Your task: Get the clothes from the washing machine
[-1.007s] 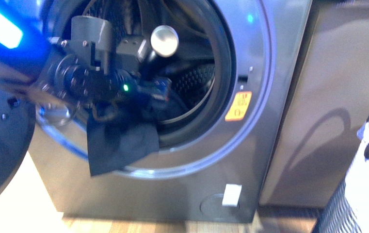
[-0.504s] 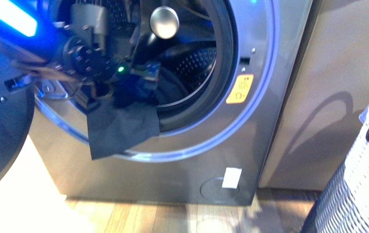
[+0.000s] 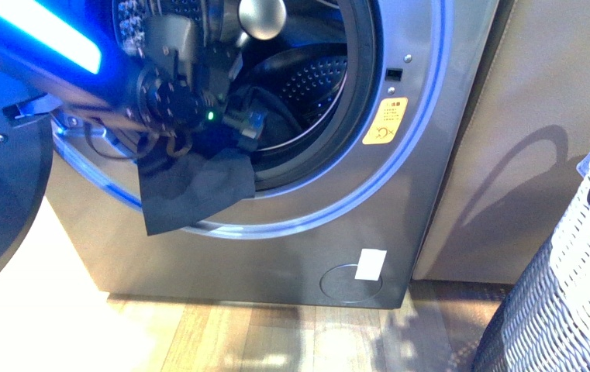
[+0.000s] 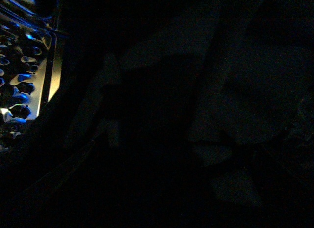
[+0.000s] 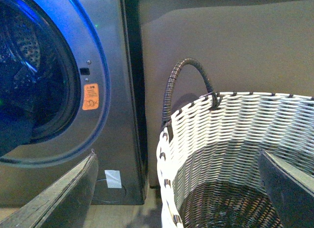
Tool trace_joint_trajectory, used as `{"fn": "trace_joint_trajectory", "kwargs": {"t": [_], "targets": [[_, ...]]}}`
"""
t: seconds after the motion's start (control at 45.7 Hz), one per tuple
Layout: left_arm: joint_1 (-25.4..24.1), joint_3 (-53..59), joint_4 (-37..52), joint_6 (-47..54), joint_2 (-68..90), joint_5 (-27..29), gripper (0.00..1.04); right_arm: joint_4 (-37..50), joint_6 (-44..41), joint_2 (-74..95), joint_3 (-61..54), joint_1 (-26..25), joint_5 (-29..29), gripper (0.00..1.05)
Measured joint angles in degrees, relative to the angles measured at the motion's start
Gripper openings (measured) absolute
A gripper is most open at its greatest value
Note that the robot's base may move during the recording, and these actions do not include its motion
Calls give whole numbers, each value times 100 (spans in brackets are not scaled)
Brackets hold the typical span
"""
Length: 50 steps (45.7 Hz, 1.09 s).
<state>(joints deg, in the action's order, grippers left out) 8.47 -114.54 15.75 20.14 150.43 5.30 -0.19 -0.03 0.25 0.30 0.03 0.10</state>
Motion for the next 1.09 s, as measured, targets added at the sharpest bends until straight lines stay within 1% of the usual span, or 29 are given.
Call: {"fn": "trace_joint_trajectory", "kwargs": {"t": [0.088, 0.131, 0.197, 0.328, 0.416, 0.657, 0.766, 0.832, 0.898, 0.941, 1.051, 1.095], "targets": [[-28, -310, -481, -7, 118, 184, 98, 0, 0, 0, 0, 0, -2, 97], [-33, -472, -831, -72, 155, 170, 98, 0, 0, 0, 0, 0, 0, 97], [-28, -697, -1526, -269, 170, 61, 98, 0, 0, 0, 0, 0, -2, 97], [-4, -977, -2509, -691, 170, -144, 98, 0, 0, 0, 0, 0, 0, 97], [17, -1034, -3045, -726, 83, -339, 98, 0, 0, 0, 0, 0, 0, 97], [144, -258, -3003, -415, -356, -553, 98, 0, 0, 0, 0, 0, -2, 97], [177, 63, -2791, -302, -463, -483, 98, 0, 0, 0, 0, 0, 0, 97], [177, 232, -2546, -170, -505, -295, 98, 0, 0, 0, 0, 0, -2, 97], [179, 275, -2420, -94, -505, -92, 89, 0, 0, 0, 0, 0, -2, 97], [179, 321, -2271, 55, -501, 192, 79, 0, 0, 0, 0, 0, 0, 97], [155, 330, -2094, 245, -485, 402, 61, 0, 0, 0, 0, 0, -2, 97], [151, 330, -2076, 267, -481, 413, 56, 0, 0, 0, 0, 0, -2, 97]]}}
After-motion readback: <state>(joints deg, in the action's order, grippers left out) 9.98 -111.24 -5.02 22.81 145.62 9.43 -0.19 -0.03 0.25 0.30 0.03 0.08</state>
